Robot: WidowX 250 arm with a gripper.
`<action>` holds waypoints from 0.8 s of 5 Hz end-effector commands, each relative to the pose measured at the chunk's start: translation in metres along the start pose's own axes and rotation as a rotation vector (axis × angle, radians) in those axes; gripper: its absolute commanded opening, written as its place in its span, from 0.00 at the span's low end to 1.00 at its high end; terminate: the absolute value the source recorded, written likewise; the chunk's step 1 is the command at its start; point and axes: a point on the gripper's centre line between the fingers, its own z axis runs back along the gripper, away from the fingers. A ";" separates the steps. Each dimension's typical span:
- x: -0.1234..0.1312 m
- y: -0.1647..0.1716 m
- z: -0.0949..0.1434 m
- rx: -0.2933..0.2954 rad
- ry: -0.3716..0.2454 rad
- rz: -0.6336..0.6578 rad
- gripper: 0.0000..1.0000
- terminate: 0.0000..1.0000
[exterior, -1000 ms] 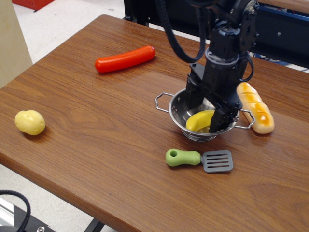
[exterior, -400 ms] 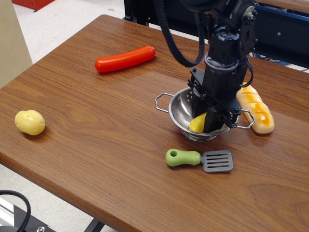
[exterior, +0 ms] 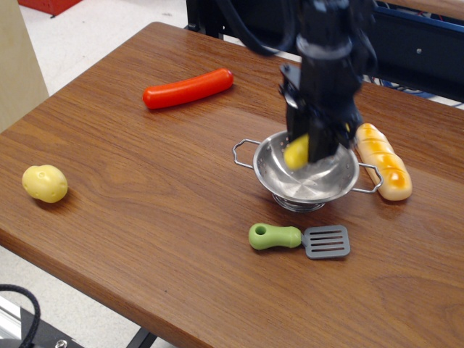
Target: Take banana out of colander
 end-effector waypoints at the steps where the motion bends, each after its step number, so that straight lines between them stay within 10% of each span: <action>1: -0.025 0.048 0.036 0.072 -0.075 0.044 0.00 0.00; 4: -0.098 0.139 0.013 0.138 -0.030 0.071 0.00 0.00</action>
